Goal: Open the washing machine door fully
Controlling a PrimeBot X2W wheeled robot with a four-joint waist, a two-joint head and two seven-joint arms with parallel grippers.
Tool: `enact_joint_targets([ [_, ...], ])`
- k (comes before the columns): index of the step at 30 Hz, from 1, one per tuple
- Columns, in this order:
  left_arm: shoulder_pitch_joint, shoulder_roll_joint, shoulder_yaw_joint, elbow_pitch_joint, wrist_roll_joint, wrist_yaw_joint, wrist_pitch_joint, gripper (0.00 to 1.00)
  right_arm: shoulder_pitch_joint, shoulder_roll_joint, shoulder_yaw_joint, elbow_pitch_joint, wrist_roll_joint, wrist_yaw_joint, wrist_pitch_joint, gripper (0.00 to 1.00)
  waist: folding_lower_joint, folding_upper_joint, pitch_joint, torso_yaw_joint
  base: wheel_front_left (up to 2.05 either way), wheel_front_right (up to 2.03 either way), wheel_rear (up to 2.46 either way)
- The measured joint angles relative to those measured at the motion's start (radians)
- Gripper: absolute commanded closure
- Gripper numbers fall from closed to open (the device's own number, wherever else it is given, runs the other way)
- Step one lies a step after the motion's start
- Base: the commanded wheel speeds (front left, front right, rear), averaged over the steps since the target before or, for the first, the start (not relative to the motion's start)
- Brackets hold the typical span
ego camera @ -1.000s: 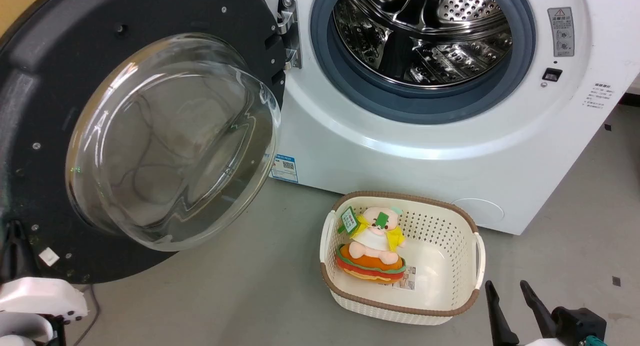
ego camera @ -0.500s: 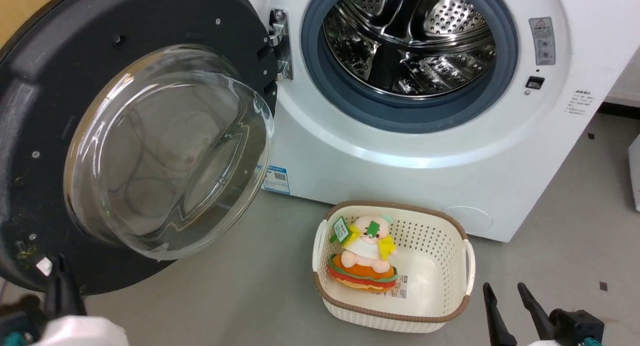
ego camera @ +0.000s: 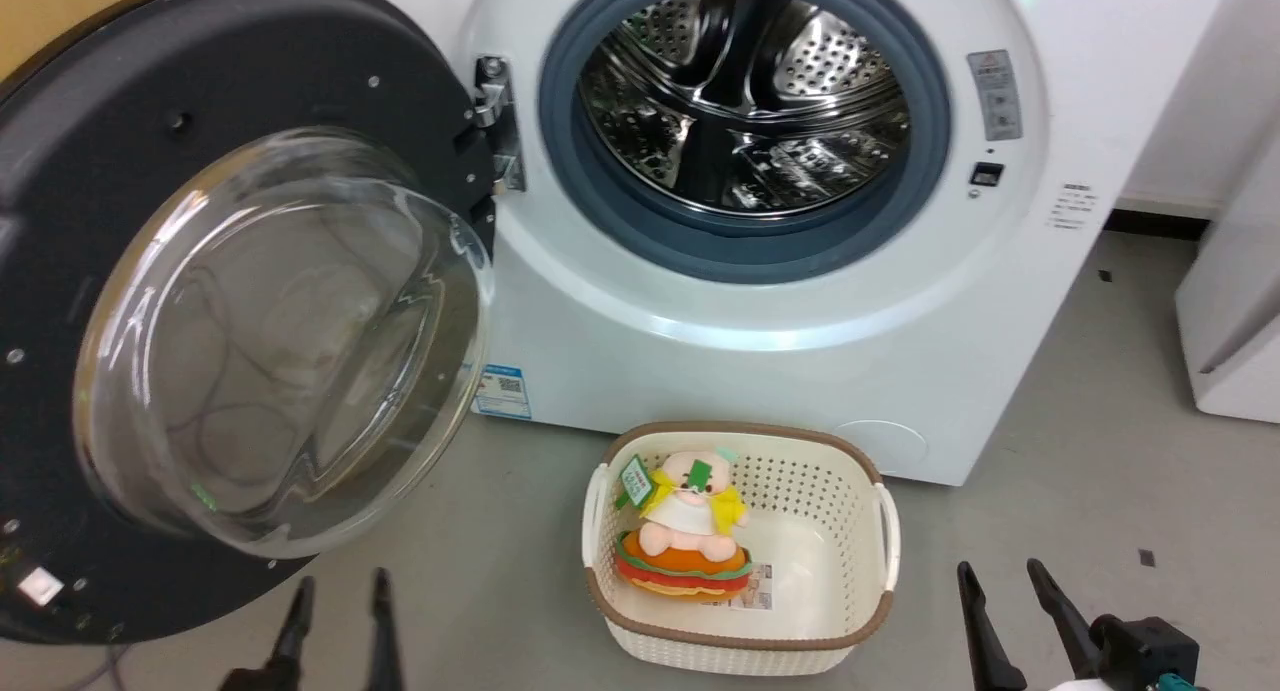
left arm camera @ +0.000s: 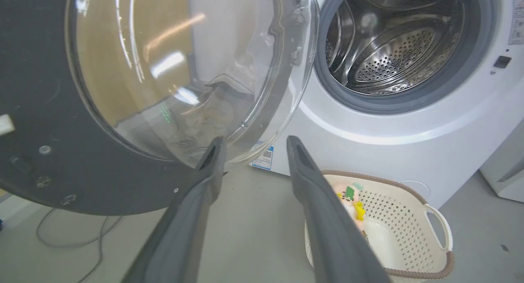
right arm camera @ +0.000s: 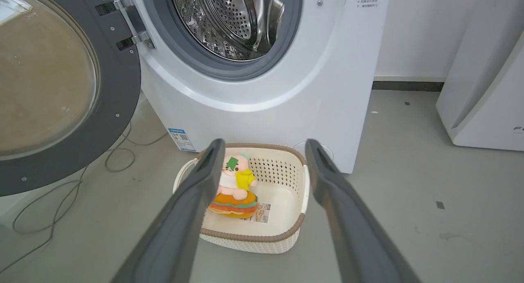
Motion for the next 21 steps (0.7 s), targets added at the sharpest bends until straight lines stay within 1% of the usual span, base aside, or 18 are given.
enact_joint_targets([
  [4, -0.008, 0.000, -0.049, 0.027, 0.044, -0.029, 0.000, 0.00, 0.001, 0.000, -0.002, -0.026, -0.028, 0.000, 0.002, 0.00, 0.0000, 0.0000, -0.007, -0.036, 0.00, 0.00, 0.00],
  [10, -0.065, 0.002, -0.104, 0.052, 0.098, -0.049, 0.000, 0.00, 0.009, 0.000, -0.021, -0.077, -0.056, 0.000, 0.019, 0.00, 0.0000, 0.0000, -0.017, -0.096, 0.00, 0.00, 0.00],
  [12, -0.078, 0.003, -0.117, 0.064, 0.107, -0.052, 0.000, 0.00, 0.017, 0.000, -0.021, -0.095, -0.077, 0.000, 0.028, 0.00, 0.0000, -0.0001, -0.019, -0.114, 0.00, 0.00, 0.00],
  [16, -0.089, 0.002, -0.124, 0.081, 0.113, -0.058, 0.000, 0.00, 0.028, 0.000, -0.015, -0.122, -0.085, 0.000, 0.045, 0.00, 0.0000, 0.0000, -0.022, -0.146, 0.00, 0.00, 0.00],
  [21, -0.103, 0.004, -0.119, 0.097, 0.111, -0.055, 0.000, 0.00, 0.042, 0.000, -0.010, -0.145, -0.085, 0.000, 0.054, 0.00, 0.0000, 0.0000, -0.020, -0.168, 0.00, 0.00, 0.00],
])
